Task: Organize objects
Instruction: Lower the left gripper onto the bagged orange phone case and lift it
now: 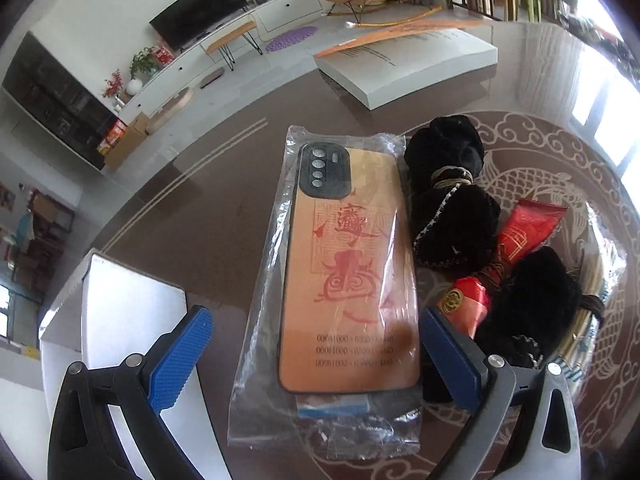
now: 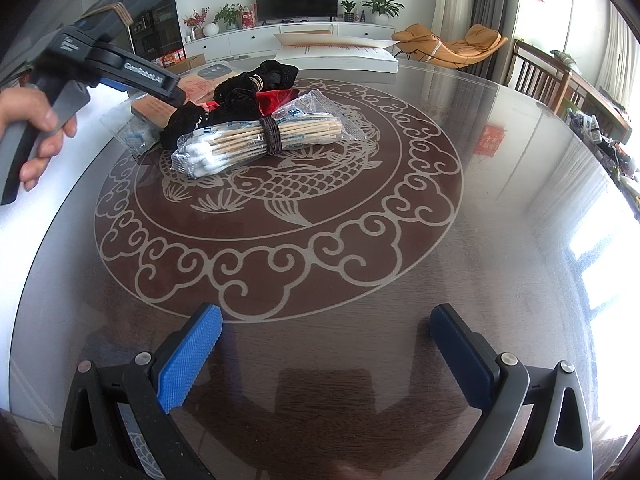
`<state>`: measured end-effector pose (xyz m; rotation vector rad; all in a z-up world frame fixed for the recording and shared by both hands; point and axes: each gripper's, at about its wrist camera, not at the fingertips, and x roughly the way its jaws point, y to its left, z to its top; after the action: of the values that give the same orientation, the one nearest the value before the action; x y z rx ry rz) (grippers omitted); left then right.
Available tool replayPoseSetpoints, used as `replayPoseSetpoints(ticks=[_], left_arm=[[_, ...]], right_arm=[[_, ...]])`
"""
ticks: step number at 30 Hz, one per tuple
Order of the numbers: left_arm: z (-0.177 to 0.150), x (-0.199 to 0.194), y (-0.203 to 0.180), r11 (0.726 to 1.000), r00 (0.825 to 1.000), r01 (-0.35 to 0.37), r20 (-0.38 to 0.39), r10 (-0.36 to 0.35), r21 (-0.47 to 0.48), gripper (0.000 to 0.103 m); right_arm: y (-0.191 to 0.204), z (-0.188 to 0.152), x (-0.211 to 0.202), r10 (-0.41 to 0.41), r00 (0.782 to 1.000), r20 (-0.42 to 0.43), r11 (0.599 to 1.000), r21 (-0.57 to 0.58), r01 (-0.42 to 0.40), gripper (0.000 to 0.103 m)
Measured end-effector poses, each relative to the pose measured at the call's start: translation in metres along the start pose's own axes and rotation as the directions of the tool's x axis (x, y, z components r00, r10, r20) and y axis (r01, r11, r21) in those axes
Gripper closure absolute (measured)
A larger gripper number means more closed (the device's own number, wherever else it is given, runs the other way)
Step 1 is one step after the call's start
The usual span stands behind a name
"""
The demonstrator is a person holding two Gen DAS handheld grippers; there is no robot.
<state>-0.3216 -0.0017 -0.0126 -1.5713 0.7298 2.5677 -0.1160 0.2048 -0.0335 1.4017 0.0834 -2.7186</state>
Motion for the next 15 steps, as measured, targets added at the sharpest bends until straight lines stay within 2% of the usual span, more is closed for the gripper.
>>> replayPoseSetpoints(ticks=[3,6,7,8,12,15], left_arm=[[0.007,0.014,-0.01,0.999,1.0,0.012,-0.026,-0.011,0.053,0.0],[0.012,0.012,-0.012,0.998,0.999,0.034,-0.004,-0.034,0.054,0.001],[0.011,0.01,-0.011,0.998,0.999,0.052,0.011,-0.052,0.047,0.02],[0.01,0.011,-0.009,0.997,0.997,0.076,0.002,-0.076,0.028,0.03],[0.0,0.006,-0.008,0.997,0.997,0.074,0.008,-0.074,-0.025,0.03],[-0.02,-0.019,-0.003,0.982,0.991,0.136,0.038,-0.132,-0.129,0.03]], right_arm=[[0.0,0.0,0.0,0.0,1.0,0.0,1.0,0.0,0.0,0.0],[0.0,0.0,0.0,0.0,1.0,0.0,1.0,0.0,0.0,0.0],[0.0,0.0,0.0,0.0,1.0,0.0,1.0,0.0,0.0,0.0],[0.0,0.0,0.0,0.0,1.0,0.0,1.0,0.0,0.0,0.0],[0.0,0.0,0.0,0.0,1.0,0.0,1.0,0.0,0.0,0.0],[0.0,0.0,0.0,0.0,1.0,0.0,1.0,0.0,0.0,0.0]])
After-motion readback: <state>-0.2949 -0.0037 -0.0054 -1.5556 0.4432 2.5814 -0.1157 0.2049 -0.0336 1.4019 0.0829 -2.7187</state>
